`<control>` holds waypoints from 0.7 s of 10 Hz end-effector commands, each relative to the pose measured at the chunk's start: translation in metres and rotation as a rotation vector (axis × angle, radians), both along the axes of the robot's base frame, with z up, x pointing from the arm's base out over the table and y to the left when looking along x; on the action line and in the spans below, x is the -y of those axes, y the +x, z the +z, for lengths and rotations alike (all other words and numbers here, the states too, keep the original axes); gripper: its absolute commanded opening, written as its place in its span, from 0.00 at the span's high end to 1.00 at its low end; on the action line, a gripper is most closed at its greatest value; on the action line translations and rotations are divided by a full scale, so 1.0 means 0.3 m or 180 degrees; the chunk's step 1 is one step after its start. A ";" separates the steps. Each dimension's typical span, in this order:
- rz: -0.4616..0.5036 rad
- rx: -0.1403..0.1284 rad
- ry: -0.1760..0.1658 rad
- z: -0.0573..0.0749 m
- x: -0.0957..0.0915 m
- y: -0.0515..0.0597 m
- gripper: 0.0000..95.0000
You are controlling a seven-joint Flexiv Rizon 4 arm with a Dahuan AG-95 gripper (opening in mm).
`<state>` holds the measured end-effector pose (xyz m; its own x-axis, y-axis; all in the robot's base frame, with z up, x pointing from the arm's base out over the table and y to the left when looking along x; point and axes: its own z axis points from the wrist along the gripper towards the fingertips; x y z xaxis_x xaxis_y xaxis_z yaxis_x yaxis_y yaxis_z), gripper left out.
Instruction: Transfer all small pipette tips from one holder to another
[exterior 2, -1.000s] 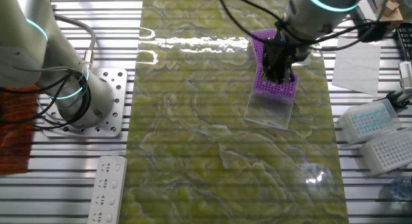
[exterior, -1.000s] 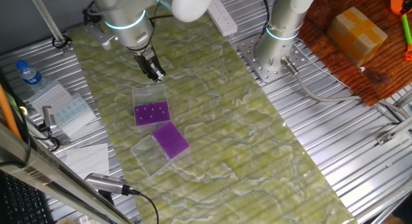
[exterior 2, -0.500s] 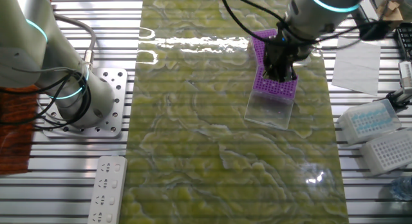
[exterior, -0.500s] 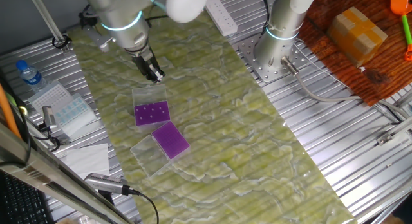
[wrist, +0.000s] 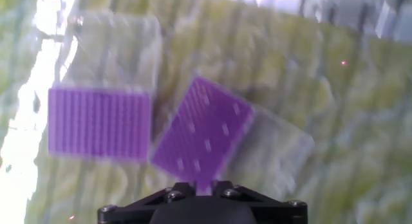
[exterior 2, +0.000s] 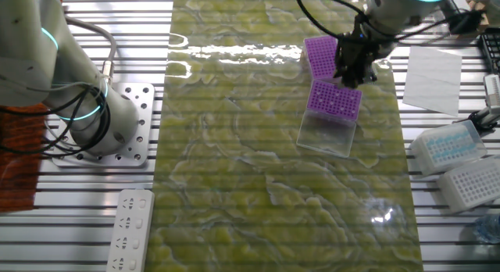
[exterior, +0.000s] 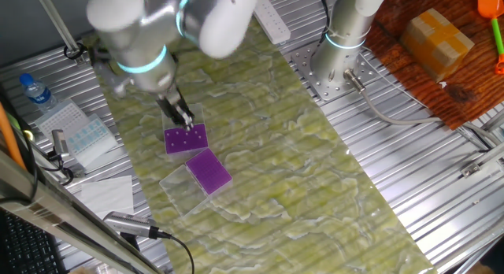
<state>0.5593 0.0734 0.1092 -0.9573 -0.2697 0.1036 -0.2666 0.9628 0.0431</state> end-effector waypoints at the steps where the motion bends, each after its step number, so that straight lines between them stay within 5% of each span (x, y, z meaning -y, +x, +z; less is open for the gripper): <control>1: 0.0061 0.0071 -0.0013 -0.052 -0.015 -0.015 1.00; 7: 0.0109 0.0187 -0.0016 -0.125 -0.003 -0.065 1.00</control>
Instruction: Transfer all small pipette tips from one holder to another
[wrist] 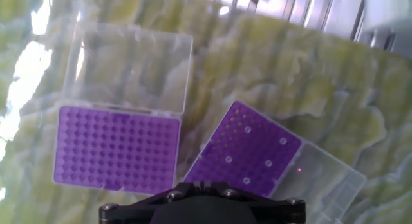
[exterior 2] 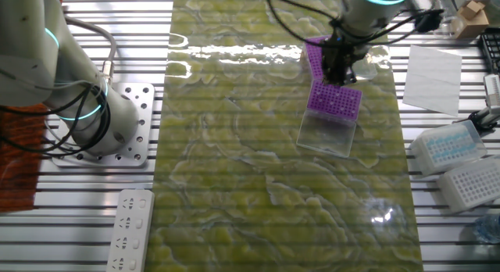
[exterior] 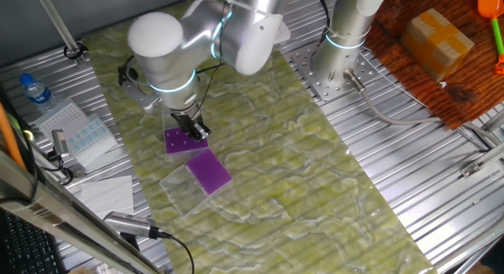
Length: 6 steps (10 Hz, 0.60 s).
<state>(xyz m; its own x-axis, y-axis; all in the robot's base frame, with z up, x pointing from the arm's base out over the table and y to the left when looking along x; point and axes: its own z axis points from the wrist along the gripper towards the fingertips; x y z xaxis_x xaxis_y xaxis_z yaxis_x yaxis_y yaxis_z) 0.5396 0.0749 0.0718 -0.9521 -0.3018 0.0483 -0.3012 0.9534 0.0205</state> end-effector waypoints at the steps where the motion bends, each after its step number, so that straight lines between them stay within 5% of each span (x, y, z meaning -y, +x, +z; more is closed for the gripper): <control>1: 0.0023 0.0012 0.0005 -0.006 0.015 -0.004 1.00; 2: 0.0046 0.0042 0.0012 -0.014 0.027 -0.009 1.00; 3: 0.0058 0.0050 0.0014 -0.016 0.033 -0.012 0.80; 6: 0.0072 0.0078 0.0022 -0.024 0.045 -0.018 0.80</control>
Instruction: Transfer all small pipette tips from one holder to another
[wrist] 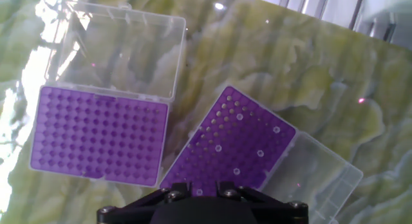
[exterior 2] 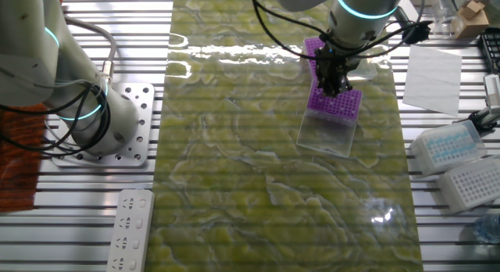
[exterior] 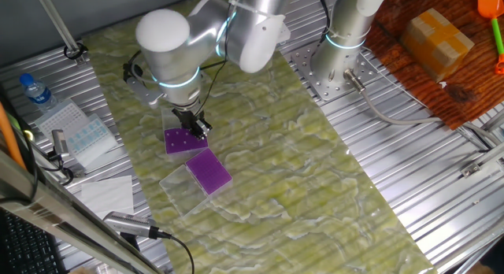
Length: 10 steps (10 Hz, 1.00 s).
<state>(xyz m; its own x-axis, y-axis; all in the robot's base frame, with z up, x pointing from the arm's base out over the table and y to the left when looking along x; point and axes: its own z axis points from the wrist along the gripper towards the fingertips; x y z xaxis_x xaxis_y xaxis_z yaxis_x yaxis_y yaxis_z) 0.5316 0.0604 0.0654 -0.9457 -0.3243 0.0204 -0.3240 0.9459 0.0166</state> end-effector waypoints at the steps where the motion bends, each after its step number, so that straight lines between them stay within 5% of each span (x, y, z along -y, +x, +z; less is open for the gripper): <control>1: -0.0004 -0.0010 0.0005 -0.009 -0.003 0.007 0.80; 10: -0.0006 0.0041 0.0007 -0.032 -0.007 -0.013 0.80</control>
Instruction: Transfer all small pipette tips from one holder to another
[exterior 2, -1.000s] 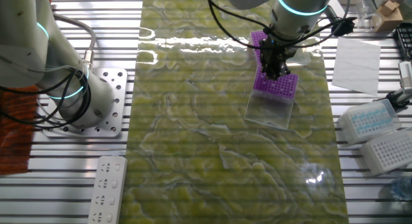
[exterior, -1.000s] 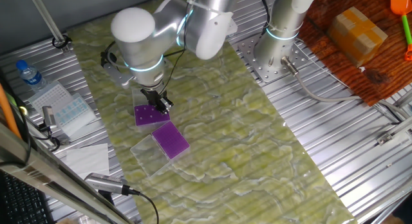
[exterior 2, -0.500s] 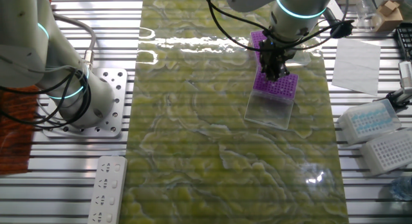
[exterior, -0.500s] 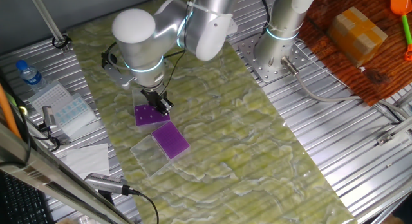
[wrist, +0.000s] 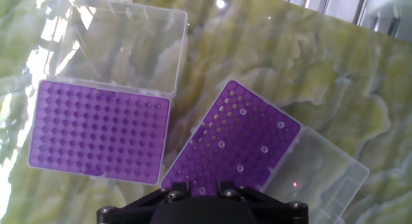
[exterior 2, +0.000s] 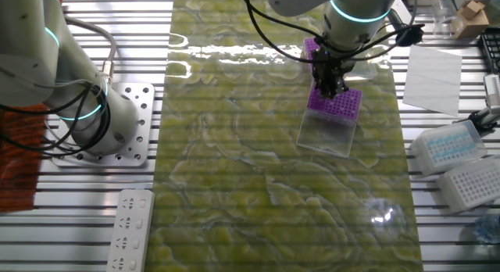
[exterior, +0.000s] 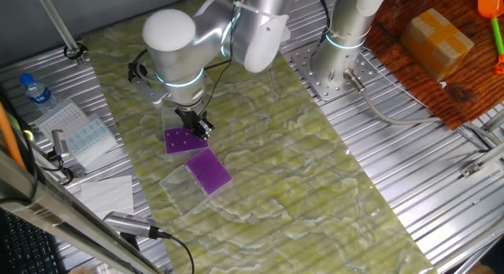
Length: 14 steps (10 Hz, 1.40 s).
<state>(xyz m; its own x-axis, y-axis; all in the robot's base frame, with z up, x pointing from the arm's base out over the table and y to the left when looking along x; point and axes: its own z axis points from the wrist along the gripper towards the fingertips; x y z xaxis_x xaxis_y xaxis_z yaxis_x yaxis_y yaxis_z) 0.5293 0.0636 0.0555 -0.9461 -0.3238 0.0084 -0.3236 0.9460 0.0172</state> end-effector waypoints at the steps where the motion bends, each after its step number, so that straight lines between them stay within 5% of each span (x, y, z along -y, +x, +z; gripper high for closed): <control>1: -0.0007 0.0019 -0.0011 -0.002 0.002 -0.009 0.80; 2: -0.0004 0.0027 -0.0008 -0.004 0.002 -0.009 0.80; 3: -0.0001 0.0034 -0.0008 -0.006 0.002 -0.010 1.00; 12: 0.0020 0.0059 -0.0008 -0.004 0.002 -0.011 1.00; 13: 0.0021 0.0057 -0.0008 -0.001 0.001 -0.011 0.80; 14: 0.0020 0.0057 -0.0009 0.000 0.001 -0.011 0.80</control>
